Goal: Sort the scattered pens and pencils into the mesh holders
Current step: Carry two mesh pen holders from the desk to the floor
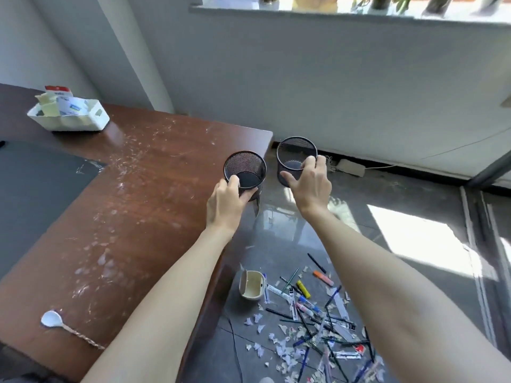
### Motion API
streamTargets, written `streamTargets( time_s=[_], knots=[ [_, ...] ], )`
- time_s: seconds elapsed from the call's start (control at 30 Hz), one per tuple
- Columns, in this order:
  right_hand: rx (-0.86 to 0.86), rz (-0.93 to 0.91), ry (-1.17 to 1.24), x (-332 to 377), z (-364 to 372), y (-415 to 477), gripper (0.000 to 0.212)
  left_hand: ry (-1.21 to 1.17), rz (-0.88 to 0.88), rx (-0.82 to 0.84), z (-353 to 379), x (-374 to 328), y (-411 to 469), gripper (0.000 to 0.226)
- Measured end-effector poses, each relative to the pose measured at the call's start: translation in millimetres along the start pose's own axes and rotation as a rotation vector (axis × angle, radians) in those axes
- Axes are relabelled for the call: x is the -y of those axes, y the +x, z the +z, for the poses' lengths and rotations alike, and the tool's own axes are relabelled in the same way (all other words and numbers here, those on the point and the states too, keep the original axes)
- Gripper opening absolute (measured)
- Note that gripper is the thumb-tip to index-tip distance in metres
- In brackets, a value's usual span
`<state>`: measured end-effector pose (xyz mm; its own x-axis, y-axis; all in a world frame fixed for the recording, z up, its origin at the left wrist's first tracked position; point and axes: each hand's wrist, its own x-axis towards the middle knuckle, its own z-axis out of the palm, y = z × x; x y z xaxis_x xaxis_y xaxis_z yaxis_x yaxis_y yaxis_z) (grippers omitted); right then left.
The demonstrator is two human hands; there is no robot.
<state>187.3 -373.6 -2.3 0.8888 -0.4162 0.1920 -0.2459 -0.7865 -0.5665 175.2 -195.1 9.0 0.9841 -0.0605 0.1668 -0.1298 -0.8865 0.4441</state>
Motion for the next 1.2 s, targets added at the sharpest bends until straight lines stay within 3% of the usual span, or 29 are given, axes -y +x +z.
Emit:
streamTargets(
  time_s=[0.3, 0.57, 0.93, 1.2],
  knots=[
    [-0.051, 0.348, -0.116, -236.7, -75.8, -63.3, 0.049, -0.107, 0.013, 0.253, 162.0, -157.3, -74.5, 0.035],
    [-0.051, 0.628, -0.167, -450.6, -65.2, -163.9, 0.045, -0.126, 0.092, 0.579, 348.5, -241.0, -196.3, 0.017],
    [-0.115, 0.901, -0.189, -656.0, 71.6, -282.0, 0.033, -0.07, 0.346, 0.774, 597.2, -208.1, -289.8, 0.016],
    [-0.309, 1.104, -0.141, -796.3, 169.3, -311.2, 0.03, -0.114, 0.623, 0.799, 773.4, -193.5, -325.4, 0.019]
  ],
)
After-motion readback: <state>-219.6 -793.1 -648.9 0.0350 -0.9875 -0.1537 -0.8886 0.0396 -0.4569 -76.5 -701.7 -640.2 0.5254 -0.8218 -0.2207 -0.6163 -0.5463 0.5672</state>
